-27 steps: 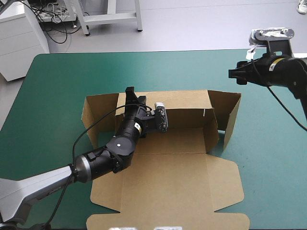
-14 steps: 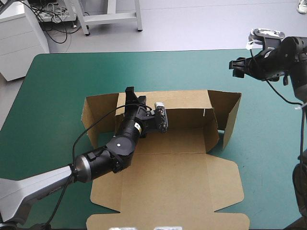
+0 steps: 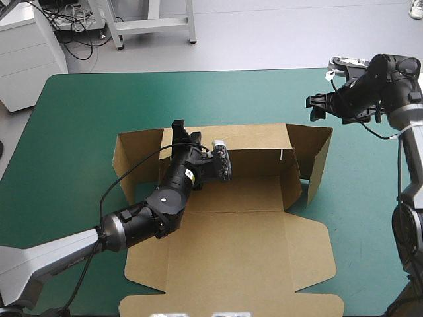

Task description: Fold the box

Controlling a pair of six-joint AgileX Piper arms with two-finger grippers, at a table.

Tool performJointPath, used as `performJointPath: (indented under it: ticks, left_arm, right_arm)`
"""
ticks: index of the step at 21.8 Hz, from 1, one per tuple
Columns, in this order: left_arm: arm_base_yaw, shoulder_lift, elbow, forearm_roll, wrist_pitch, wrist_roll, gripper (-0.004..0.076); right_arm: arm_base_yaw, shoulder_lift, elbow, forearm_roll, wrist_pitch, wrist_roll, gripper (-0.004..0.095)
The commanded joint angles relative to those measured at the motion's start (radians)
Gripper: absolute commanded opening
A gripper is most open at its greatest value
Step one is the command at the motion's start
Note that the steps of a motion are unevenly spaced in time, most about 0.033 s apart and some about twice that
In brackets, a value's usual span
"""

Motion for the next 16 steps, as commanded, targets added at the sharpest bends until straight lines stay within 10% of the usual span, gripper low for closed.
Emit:
performJointPath:
  ticks: [1, 16]
  left_arm:
    - [-0.002, -0.03, -0.017, 0.0, 0.019, -0.036, -0.0032]
    - [-0.002, -0.03, -0.017, 0.001, 0.048, -0.036, -0.0032]
  right_arm:
    - [-0.004, -0.039, -0.03, 0.018, 0.007, -0.006, 0.0721]
    - [-0.003, -0.151, 0.189, 0.124, 0.009, -0.16, 0.0721]
